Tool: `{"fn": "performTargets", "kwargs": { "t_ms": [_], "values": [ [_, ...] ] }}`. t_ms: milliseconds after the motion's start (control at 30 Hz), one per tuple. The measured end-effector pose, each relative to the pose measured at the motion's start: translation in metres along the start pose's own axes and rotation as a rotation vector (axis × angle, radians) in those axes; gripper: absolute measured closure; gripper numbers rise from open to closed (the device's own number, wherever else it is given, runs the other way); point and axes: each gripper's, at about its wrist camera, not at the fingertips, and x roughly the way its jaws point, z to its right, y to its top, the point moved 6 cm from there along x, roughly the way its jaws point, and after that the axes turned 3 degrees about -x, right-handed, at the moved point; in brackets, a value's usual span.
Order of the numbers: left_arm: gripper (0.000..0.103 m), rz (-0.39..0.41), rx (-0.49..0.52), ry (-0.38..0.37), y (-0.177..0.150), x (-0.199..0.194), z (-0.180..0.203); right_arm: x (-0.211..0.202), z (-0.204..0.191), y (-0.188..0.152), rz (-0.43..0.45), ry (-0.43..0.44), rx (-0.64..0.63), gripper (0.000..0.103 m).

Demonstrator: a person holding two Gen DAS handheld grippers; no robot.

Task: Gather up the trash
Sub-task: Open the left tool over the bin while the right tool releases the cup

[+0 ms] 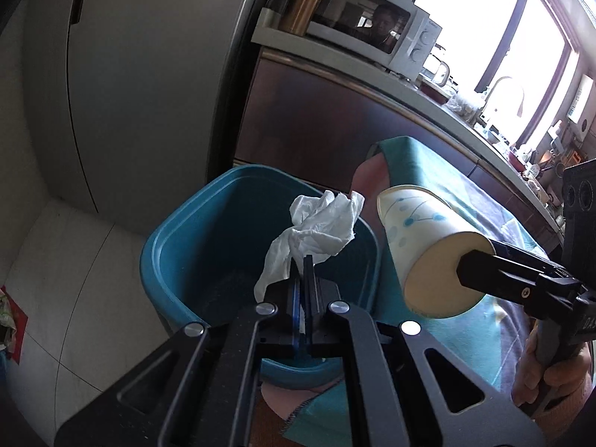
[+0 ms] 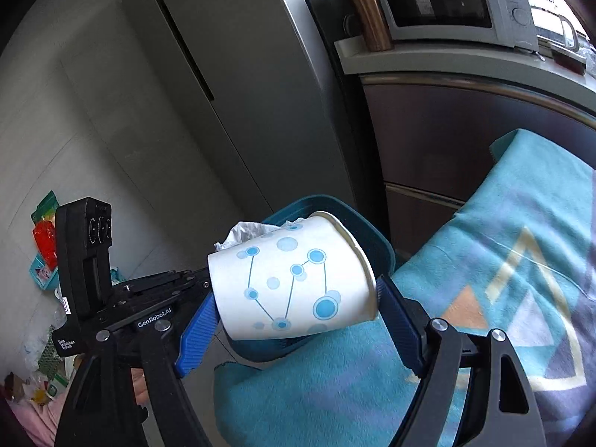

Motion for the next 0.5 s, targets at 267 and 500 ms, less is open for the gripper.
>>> {"fn": "performTargets", "kwargs": {
  "t_ms": [267,500],
  "values": [
    [0.097,-0.04,-0.03,0.044,-0.001,0.028,-0.019,0.04,-0.001,0.005,-0.088,-0.021,0.044,0.024],
    [0.088,-0.024,-0.04,0.065,-0.001,0.029,-0.021,0.035,0.006,0.006,-0.069,-0.012,0.068,0.022]
  ]
}}
